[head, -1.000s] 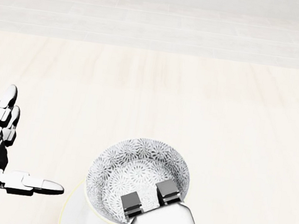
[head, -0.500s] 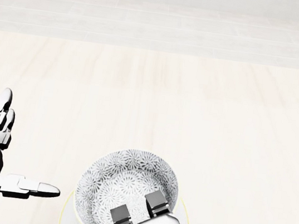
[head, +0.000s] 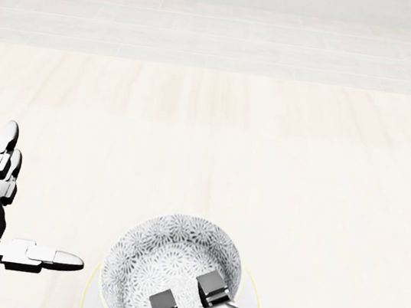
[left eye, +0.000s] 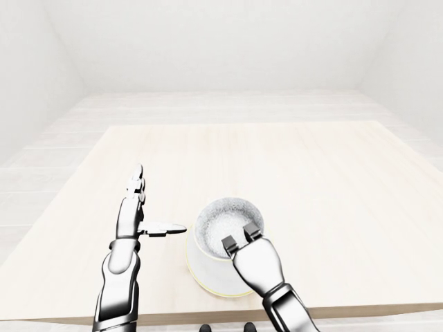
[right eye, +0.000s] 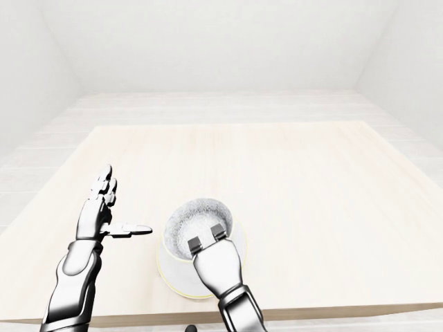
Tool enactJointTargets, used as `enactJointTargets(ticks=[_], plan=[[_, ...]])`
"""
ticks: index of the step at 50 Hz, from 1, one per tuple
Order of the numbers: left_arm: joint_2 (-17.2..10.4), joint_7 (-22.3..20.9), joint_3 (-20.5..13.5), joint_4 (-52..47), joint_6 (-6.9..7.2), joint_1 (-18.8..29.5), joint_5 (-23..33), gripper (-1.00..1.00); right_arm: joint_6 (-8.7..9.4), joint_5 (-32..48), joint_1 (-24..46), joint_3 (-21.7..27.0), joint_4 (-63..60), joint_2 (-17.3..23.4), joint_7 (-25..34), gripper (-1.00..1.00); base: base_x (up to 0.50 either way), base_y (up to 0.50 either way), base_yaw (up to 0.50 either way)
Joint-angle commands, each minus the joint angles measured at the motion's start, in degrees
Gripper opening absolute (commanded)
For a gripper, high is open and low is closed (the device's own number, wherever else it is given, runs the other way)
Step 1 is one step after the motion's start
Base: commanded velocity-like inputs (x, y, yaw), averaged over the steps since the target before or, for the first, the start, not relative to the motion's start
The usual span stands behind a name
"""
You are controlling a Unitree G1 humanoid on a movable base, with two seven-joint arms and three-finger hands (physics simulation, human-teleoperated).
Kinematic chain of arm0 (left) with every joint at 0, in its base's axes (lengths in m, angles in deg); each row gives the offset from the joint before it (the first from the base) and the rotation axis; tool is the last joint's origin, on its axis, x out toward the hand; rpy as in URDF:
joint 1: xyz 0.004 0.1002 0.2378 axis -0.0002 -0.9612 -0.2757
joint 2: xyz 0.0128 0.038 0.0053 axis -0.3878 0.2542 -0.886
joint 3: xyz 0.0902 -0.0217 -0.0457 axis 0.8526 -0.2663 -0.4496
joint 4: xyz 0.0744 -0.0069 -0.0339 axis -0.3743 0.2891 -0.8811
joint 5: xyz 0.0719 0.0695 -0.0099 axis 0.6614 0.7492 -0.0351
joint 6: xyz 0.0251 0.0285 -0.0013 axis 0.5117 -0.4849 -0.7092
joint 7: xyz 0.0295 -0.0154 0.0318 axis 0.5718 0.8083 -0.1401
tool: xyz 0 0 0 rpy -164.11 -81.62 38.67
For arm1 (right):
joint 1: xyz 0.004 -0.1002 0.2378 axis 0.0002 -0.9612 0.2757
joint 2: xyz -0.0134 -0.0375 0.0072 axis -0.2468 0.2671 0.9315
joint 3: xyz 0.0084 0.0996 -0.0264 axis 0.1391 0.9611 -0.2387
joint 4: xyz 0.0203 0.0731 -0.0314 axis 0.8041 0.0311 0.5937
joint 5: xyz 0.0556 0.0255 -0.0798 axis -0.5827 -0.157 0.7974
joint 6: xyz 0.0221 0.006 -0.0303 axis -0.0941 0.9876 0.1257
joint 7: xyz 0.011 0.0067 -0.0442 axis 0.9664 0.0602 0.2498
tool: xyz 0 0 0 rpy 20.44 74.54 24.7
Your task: Put the bowl on the plate.
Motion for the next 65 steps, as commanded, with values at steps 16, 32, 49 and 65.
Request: enactJointTargets(ticks=[16,32,49,65], plan=[[-0.4,-0.4,-0.5,-0.7,0.85,0.4,-0.1,1.00,0.58,-0.2,0.7,-0.2,3.5,-0.4,-3.0,-0.73,0.00,0.00,0.00],[-0.4,-0.4,-0.5,0.1,-0.07,0.2,-0.1,1.00,1.42,-0.8,0.2,-0.6,4.9,-0.3,-3.7,-0.66,0.00,0.00,0.00],[-0.1,-0.1,-0.1,0.4,-0.17,0.5,0.1,1.00,1.73,-0.9,-0.7,-1.2,3.6,0.6,-3.4,-0.56,0.00,0.00,0.00],[-0.1,-0.2,0.1,0.8,-0.52,0.3,0.1,1.00,1.73,-1.2,-0.9,-0.9,2.9,1.0,-2.9,-0.41,0.00,0.00,0.00]])
